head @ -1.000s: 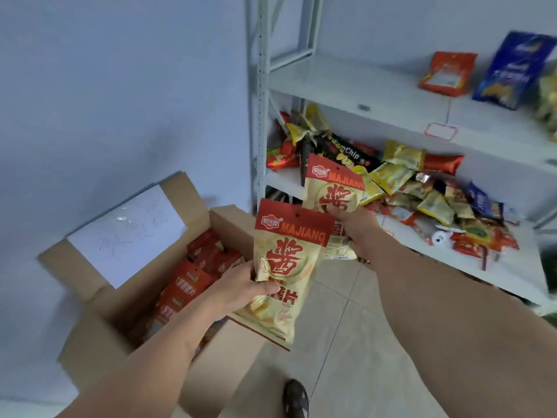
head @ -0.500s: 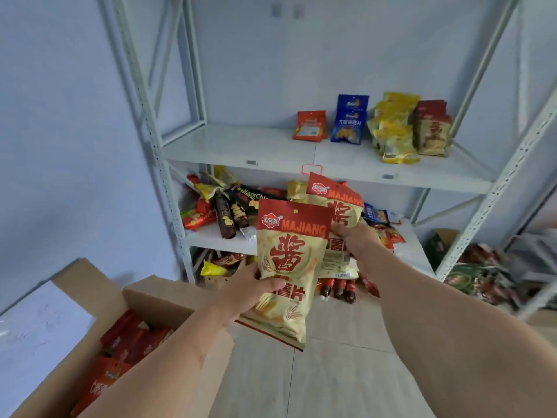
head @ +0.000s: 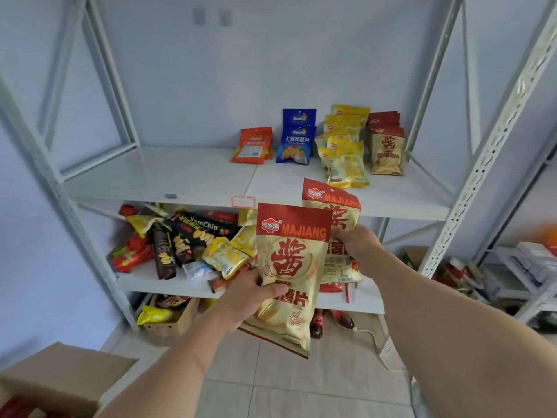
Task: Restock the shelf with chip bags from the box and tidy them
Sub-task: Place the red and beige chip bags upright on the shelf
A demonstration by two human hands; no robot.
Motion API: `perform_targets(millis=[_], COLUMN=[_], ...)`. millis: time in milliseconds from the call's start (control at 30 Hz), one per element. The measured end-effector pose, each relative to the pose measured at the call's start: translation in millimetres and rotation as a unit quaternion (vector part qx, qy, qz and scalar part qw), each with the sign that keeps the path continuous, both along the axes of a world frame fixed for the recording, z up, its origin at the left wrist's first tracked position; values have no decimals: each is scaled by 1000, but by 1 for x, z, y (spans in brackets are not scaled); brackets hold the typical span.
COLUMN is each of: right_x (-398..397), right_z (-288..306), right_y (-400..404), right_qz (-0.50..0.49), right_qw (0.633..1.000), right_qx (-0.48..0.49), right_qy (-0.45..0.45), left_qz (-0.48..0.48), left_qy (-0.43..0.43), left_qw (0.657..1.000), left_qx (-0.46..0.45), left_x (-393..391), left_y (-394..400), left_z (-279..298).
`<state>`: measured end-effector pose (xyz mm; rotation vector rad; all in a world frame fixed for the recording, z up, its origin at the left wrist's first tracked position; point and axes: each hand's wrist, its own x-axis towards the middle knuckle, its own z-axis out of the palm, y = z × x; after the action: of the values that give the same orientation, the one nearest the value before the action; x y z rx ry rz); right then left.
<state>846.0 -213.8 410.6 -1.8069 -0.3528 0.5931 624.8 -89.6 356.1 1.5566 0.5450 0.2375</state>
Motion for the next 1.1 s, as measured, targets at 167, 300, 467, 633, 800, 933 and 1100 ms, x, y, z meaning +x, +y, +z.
perform_targets(millis=[167, 300, 467, 633, 800, 933, 1100], right_x=[97, 167, 247, 319, 397, 462, 535], right_z=[-1, 7, 18, 30, 29, 25, 25], right_y=[8, 22, 31, 37, 43, 47, 50], right_qz=[-13, -21, -46, -65, -50, -24, 15], right_qw=[1000, 1000, 999, 997, 997, 998, 998], right_qx=[1, 13, 19, 38, 51, 57, 64], right_qy=[-8, -14, -17, -26, -20, -20, -22], left_qz=[-21, -28, -52, -59, -52, -25, 23], left_qy=[-3, -8, -9, -23, -27, -30, -27], left_qw=[1000, 1000, 999, 998, 998, 999, 999], left_qx=[-3, -6, -1, -6, -11, -21, -16], left_x=[98, 173, 261, 341, 407, 456, 512], left_y=[7, 26, 50, 62, 65, 62, 54], left_z=[8, 17, 28, 44, 47, 51, 54])
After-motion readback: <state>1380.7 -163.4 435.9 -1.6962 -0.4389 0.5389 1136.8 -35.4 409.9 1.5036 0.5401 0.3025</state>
